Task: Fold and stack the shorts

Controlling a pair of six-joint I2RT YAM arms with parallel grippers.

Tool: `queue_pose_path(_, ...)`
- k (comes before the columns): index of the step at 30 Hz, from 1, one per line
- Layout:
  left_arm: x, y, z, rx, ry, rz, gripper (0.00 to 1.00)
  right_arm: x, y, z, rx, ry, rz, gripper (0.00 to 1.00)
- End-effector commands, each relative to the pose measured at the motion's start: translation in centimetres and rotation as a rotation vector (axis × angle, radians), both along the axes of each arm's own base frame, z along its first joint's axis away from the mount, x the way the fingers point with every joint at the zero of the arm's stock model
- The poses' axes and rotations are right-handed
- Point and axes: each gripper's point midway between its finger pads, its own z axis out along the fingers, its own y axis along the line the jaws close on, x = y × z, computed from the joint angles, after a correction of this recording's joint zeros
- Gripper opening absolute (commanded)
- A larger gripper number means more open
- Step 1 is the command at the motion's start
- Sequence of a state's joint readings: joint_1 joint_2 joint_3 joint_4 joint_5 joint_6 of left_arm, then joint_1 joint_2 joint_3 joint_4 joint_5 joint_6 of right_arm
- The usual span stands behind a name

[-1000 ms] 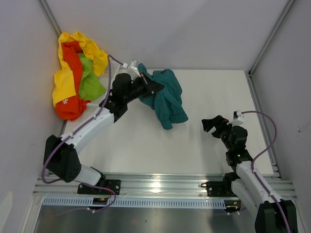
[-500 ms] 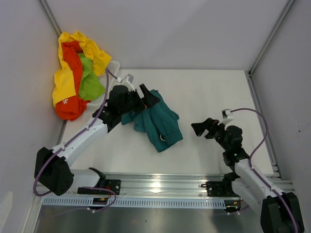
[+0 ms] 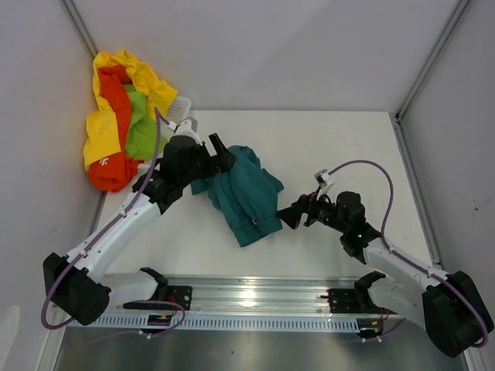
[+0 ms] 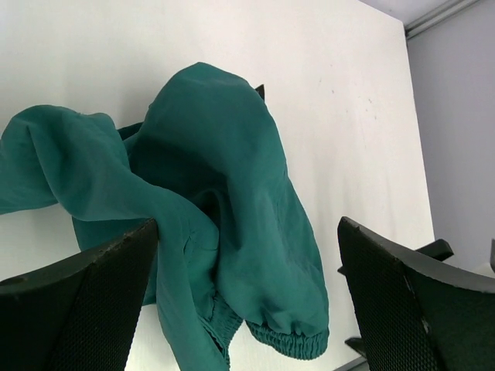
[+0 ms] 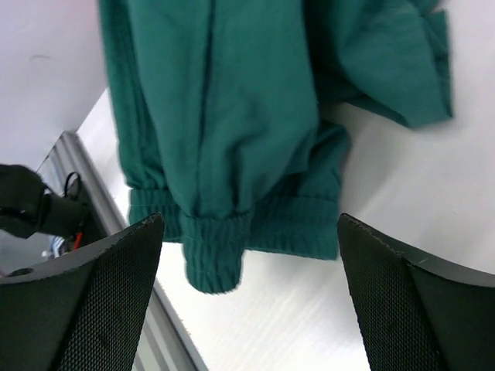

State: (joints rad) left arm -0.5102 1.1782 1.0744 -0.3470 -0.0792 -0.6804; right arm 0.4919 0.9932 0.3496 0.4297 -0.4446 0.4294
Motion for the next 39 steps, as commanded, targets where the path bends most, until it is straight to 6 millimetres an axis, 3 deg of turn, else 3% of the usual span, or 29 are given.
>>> queue_pose_path(1,0.1,0.7,-0.6,0.045,-0.002,0.012,0.99,-0.7,2.2,2.4,0.012,-0.060,0.110,0.93)
queue_pose_path(7,0.3,0.3,-1.5,0.047,0.014,0.002,0.99,-3.4,4.2,0.9,-0.065,-0.044,0.200,0.89)
queue_pose_path(10,0.4,0.3,-1.7,0.048,0.013,0.004,0.99,-3.3,4.7,0.0,-0.149,-0.051,0.171,0.87)
queue_pose_path(12,0.4,0.3,-1.6,0.045,0.011,0.005,0.99,-2.8,4.9,-0.5,-0.189,-0.055,0.159,0.78)
queue_pose_path(16,0.6,0.2,-1.4,0.044,0.007,0.005,0.99,-3.2,5.5,-1.9,-0.257,-0.039,0.168,0.73)
queue_pose_path(19,0.6,0.3,-1.2,0.047,0.004,0.006,0.99,-3.3,6.0,-2.9,-0.326,-0.031,0.158,0.64)
queue_pose_path(21,0.6,0.2,-1.2,0.047,0.004,0.001,0.99,-3.3,6.1,-3.7,-0.362,-0.012,0.147,0.52)
queue_pose_path(22,0.6,0.2,-1.1,0.046,0.002,0.003,0.99,-3.0,6.3,-3.9,-0.372,-0.001,0.144,0.30)
queue_pose_path(24,0.6,0.1,-1.0,0.044,0.002,-0.003,0.99,-2.5,6.3,-3.7,-0.384,0.017,0.125,0.02)
queue_pose_path(25,0.5,0.1,-1.0,0.046,0.003,-0.006,0.99,-1.8,6.6,-1.9,-0.362,-0.004,0.111,0.00)
queue_pose_path(26,0.4,0.3,-1.0,0.051,0.004,-0.001,0.99,-1.3,6.6,-0.6,-0.347,-0.015,0.099,0.00)
queue_pose_path(28,0.2,0.5,-1.1,0.057,0.004,0.004,0.99,0.7,4.7,1.7,-0.316,0.011,0.029,0.00)
queue_pose_path(29,0.0,0.8,-0.8,0.056,-0.004,0.009,0.99,2.1,4.1,5.2,-0.256,-0.024,-0.019,0.00)
queue_pose_path(30,-0.2,1.0,-1.2,0.064,0.002,0.012,0.99,3.2,2.5,5.8,-0.248,0.009,-0.069,0.00)
queue_pose_path(31,-0.4,1.2,-1.2,0.068,0.001,0.017,0.99,6.0,-0.8,6.6,-0.228,0.040,-0.184,0.00)
queue_pose_path(33,-1.0,1.7,-1.5,0.071,0.000,0.024,0.99,8.1,-3.5,7.0,-0.195,0.104,-0.268,0.00)
queue_pose_path(35,-1.4,1.9,-1.9,0.067,0.001,0.026,0.99,11.0,-8.5,5.0,-0.211,0.189,-0.473,0.01)
queue_pose_path(36,-1.8,2.1,-2.2,0.064,0.001,0.022,0.99,11.5,-10.0,2.0,-0.263,0.284,-0.540,0.16)
queue_pose_path(37,-1.9,2.1,-2.6,0.060,0.002,0.024,0.99,11.8,-11.2,0.4,-0.297,0.337,-0.583,0.55)
queue_pose_path(39,-2.2,2.1,-3.0,0.054,0.008,0.019,0.99,11.8,-12.4,-2.0,-0.358,0.412,-0.605,0.68)
